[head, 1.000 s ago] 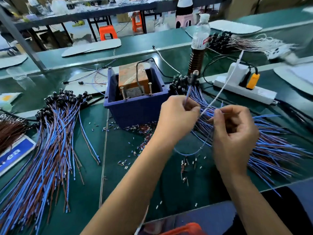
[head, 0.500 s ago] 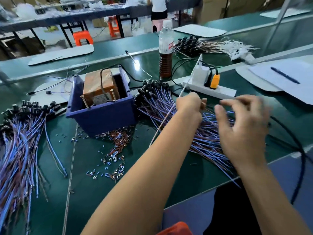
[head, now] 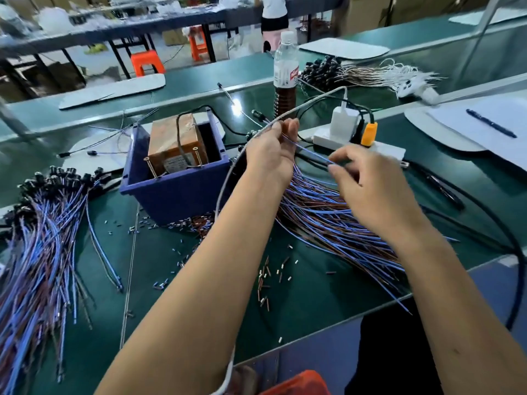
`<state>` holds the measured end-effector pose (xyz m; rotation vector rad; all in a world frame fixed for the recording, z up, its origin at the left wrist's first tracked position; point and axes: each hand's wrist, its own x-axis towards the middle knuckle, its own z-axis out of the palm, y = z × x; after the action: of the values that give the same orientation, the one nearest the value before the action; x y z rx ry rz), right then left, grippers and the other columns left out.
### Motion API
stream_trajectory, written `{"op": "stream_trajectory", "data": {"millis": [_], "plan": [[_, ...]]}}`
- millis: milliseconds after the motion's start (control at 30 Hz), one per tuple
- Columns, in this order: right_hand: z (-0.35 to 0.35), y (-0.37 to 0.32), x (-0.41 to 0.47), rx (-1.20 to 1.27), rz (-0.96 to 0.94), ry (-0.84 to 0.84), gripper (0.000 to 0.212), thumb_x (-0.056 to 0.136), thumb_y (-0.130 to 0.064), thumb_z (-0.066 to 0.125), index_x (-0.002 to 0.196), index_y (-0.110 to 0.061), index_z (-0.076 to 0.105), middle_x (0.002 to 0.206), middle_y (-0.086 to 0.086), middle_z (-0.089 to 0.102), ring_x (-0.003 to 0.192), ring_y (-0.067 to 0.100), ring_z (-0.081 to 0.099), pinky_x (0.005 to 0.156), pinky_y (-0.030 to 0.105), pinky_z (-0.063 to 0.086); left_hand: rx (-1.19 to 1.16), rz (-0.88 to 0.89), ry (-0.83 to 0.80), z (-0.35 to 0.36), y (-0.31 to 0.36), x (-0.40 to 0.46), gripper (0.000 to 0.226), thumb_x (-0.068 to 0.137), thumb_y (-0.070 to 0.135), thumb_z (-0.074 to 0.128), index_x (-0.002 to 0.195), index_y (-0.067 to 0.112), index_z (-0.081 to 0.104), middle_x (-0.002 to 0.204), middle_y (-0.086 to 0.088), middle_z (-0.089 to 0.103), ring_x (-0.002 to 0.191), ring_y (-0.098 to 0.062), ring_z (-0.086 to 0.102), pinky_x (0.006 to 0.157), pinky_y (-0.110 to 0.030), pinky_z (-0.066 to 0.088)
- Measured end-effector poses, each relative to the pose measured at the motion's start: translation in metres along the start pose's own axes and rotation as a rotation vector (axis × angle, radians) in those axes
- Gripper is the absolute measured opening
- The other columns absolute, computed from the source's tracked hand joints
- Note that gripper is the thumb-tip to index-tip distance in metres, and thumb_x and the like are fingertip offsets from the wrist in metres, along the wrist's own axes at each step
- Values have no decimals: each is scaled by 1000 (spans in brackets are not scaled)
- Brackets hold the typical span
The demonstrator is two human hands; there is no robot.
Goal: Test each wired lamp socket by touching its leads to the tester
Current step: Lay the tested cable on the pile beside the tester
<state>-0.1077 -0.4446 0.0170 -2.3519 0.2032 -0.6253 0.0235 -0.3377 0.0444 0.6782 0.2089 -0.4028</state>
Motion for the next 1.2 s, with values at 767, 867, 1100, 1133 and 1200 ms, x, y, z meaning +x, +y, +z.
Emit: {"op": "stream_trajectory", "data": {"millis": [767, 867, 1100, 1133, 1200], "plan": [[24, 22, -17, -257, 40, 54, 16, 81, -19, 87, 78, -23, 72, 75, -7, 64, 68, 13, 58, 68, 27, 41, 1744, 708, 157, -46, -4, -14, 57, 98, 52, 65, 63, 13, 41, 54, 3, 44, 45, -8, 41, 42, -21, 24], [30, 6, -18, -189, -24, 76, 15, 82, -16, 84, 79, -23, 71, 76, -5, 67, 69, 14, 60, 67, 29, 44, 1710, 525, 3, -50, 4, -32, 51, 98, 43, 66, 64, 8, 51, 57, -7, 64, 51, -20, 65, 53, -28, 53], [88, -70, -31, -12, -278, 13, 13, 85, -10, 77, 81, -16, 66, 74, -3, 63, 68, 23, 57, 63, 38, 46, 1448, 682, -172, -125, 61, -82, 22, 97, 25, 67, 79, 13, 69, 60, 1, 69, 45, -16, 63, 45, -27, 49], [99, -82, -33, -8, -316, -34, 14, 86, -10, 75, 81, -17, 64, 74, -5, 60, 69, 23, 57, 63, 39, 46, 1442, 790, -130, -139, 70, -86, 25, 97, 26, 67, 76, 13, 68, 60, 2, 67, 50, -17, 63, 49, -31, 50], [123, -106, -37, -15, -383, -167, 13, 89, -14, 72, 81, -18, 62, 76, -7, 62, 71, 25, 60, 63, 39, 49, 1473, 963, 37, -170, 91, -89, 32, 98, 29, 64, 70, 13, 65, 60, 1, 64, 56, -22, 61, 56, -38, 50]]}}
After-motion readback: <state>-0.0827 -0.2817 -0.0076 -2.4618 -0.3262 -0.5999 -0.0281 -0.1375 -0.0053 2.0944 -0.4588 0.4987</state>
